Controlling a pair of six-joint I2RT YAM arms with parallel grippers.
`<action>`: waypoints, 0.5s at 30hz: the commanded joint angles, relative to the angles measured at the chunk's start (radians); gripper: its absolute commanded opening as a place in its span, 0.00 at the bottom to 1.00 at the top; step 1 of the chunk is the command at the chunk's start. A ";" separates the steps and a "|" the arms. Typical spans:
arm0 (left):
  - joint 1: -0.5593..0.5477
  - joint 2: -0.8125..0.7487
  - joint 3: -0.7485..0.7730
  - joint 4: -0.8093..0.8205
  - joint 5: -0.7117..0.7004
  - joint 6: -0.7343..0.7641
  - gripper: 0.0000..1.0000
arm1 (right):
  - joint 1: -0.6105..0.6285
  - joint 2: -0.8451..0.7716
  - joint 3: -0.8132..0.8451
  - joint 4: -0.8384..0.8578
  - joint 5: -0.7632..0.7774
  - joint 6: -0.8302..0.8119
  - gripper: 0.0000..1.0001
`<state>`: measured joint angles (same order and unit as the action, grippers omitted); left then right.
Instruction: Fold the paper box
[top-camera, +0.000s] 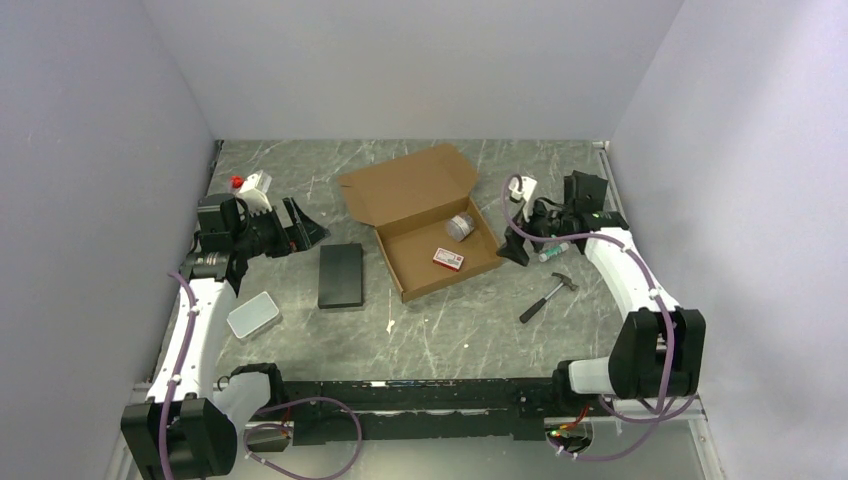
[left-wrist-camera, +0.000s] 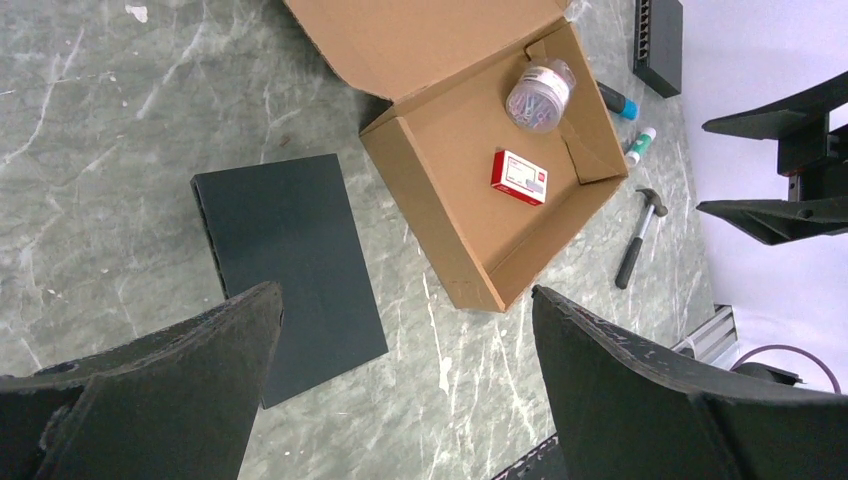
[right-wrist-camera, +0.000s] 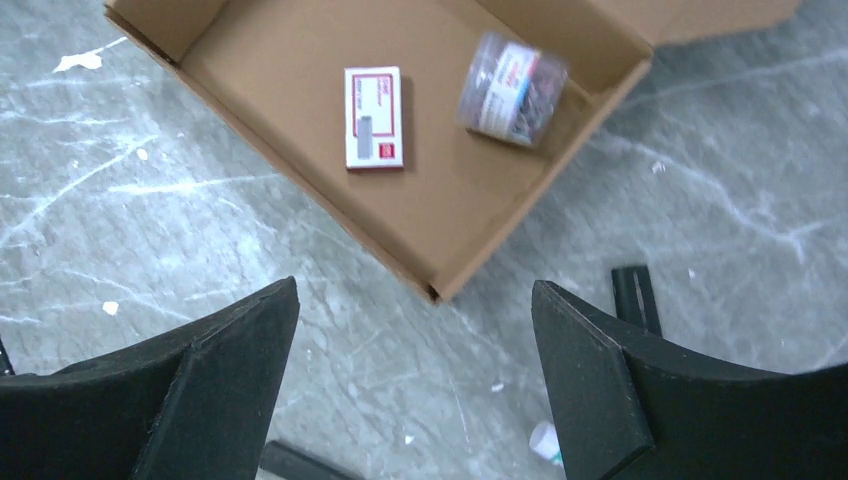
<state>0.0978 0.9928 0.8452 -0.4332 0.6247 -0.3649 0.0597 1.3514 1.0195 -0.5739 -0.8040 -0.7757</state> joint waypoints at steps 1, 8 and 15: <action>0.006 -0.023 -0.003 0.037 0.031 -0.014 0.99 | -0.099 -0.046 -0.042 0.057 -0.068 -0.066 0.90; 0.007 -0.035 -0.005 0.037 0.032 -0.016 0.99 | -0.150 0.102 0.035 0.037 0.132 0.051 0.87; 0.005 -0.042 -0.008 0.042 0.038 -0.019 0.99 | -0.149 0.193 0.005 0.125 0.239 -0.001 0.88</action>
<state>0.0978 0.9745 0.8394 -0.4290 0.6319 -0.3725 -0.0883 1.5364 1.0233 -0.5255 -0.6212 -0.7216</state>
